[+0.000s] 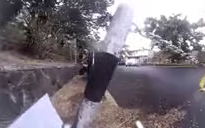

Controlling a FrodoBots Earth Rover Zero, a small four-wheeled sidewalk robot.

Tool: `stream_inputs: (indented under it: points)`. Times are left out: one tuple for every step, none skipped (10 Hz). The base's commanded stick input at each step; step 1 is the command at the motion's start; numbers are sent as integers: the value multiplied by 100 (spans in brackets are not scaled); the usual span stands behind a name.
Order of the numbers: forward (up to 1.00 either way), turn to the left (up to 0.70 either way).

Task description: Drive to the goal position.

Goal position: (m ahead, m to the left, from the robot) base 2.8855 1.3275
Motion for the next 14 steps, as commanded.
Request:
stream_inputs:
  points:
    - [-50, 0]
    - [-50, 0]
    - [-50, 0]
    - [-50, 0]
    - [-50, 0]
    - [-50, 0]
    - [-50, 0]
    - [-50, 0]
    - [-50, 0]
    - [-50, 0]
    - [-50, 0]
    - [-50, 0]
    - [-50, 0]
    - [-50, 0]
